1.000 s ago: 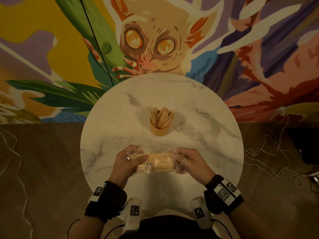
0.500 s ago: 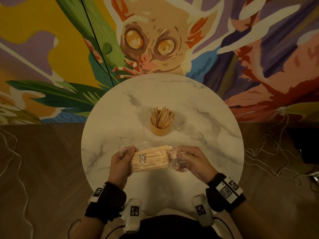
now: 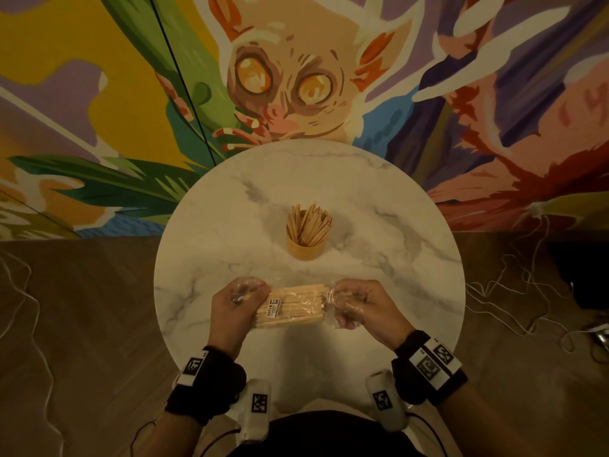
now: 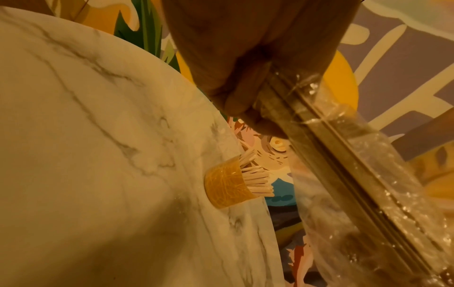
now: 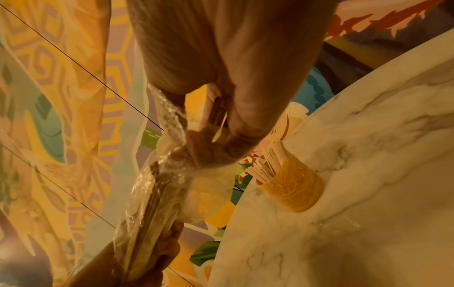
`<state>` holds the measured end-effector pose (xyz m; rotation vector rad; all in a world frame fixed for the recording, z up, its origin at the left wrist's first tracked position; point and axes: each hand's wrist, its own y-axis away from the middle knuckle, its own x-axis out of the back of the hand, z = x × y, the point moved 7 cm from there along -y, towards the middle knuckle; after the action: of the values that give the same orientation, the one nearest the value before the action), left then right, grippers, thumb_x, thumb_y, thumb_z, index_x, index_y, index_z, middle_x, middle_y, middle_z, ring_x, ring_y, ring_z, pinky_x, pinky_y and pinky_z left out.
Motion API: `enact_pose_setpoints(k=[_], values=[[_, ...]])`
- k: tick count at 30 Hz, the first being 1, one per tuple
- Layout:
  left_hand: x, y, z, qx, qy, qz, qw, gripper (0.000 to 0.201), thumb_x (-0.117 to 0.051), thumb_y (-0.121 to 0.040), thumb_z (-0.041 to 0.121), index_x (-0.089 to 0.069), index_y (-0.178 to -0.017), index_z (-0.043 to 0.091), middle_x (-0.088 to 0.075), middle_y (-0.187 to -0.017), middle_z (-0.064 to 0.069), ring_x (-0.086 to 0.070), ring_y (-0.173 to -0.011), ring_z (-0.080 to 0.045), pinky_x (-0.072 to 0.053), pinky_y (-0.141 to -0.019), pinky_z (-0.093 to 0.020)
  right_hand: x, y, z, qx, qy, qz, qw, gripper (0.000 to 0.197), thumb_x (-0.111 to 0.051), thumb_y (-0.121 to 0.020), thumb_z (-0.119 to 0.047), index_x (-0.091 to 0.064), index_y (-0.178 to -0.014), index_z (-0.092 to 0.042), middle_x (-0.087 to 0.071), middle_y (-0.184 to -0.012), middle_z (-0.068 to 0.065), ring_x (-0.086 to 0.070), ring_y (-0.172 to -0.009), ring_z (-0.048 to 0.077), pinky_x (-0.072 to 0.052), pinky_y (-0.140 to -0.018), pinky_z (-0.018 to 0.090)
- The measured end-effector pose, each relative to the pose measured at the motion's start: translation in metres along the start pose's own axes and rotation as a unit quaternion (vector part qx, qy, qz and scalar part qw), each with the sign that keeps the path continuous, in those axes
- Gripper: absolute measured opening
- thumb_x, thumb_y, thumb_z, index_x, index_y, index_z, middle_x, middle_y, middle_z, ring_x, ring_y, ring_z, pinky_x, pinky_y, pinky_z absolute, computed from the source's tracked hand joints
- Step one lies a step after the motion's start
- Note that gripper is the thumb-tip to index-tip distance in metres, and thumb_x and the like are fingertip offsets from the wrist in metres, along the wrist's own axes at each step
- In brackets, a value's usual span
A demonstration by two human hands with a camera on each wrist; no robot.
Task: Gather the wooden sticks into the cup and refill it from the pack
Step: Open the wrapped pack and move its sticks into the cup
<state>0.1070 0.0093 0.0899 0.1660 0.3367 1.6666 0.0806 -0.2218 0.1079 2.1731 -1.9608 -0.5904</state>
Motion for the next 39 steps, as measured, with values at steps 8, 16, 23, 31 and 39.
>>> enact_pose_setpoints(k=[8,16,23,31,39], values=[[-0.005,-0.001,0.006,-0.025,-0.032,-0.024,0.999,0.019,-0.07,-0.08,0.0,-0.069,-0.071,0.016,-0.069,-0.075,-0.002,-0.063,-0.067,-0.021,-0.049,-0.062,-0.035,0.002,-0.003,0.002,0.008,0.01,0.015,1.0,0.018,-0.06,-0.081,-0.001,-0.061,-0.088,0.016,-0.05,-0.069,0.02,-0.042,-0.045,0.017,-0.031,-0.04,0.019],[-0.005,0.0,0.006,-0.027,-0.017,-0.019,0.999,0.022,-0.069,-0.081,-0.003,-0.068,-0.069,0.016,-0.069,-0.072,0.002,-0.064,-0.065,-0.019,-0.05,-0.058,-0.031,0.01,-0.003,0.011,-0.042,-0.09,0.049,0.994,0.026,-0.054,-0.086,-0.004,-0.056,-0.097,0.02,-0.056,-0.065,0.024,-0.047,-0.041,0.022,-0.027,-0.042,0.019],[-0.003,0.001,0.003,-0.015,0.005,-0.007,1.0,0.027,-0.068,-0.081,-0.004,-0.068,-0.068,0.019,-0.069,-0.073,0.001,-0.065,-0.065,-0.018,-0.051,-0.057,-0.029,0.003,0.0,-0.003,-0.002,0.028,0.008,1.0,0.023,-0.051,-0.098,-0.01,-0.072,-0.105,-0.003,-0.059,-0.062,0.014,-0.033,-0.032,0.01,-0.022,-0.037,0.016],[-0.01,0.003,0.008,-0.051,-0.034,-0.034,0.998,0.025,-0.069,-0.082,-0.003,-0.069,-0.069,0.019,-0.068,-0.074,0.0,-0.064,-0.067,-0.019,-0.05,-0.059,-0.03,-0.005,0.006,-0.009,-0.004,0.067,-0.022,0.997,0.026,-0.057,-0.096,-0.02,-0.075,-0.087,-0.003,-0.056,-0.053,0.005,-0.032,-0.033,0.009,-0.023,-0.04,0.017],[-0.014,0.006,0.007,-0.034,0.016,-0.024,0.999,0.017,-0.064,-0.088,0.009,-0.07,-0.073,0.016,-0.067,-0.067,0.004,-0.063,-0.062,-0.013,-0.05,-0.052,-0.026,-0.001,0.008,-0.019,0.018,0.082,-0.014,0.996,0.01,-0.057,-0.087,0.006,-0.066,-0.088,0.011,-0.048,-0.059,0.021,-0.033,-0.033,0.014,-0.026,-0.038,0.016]])
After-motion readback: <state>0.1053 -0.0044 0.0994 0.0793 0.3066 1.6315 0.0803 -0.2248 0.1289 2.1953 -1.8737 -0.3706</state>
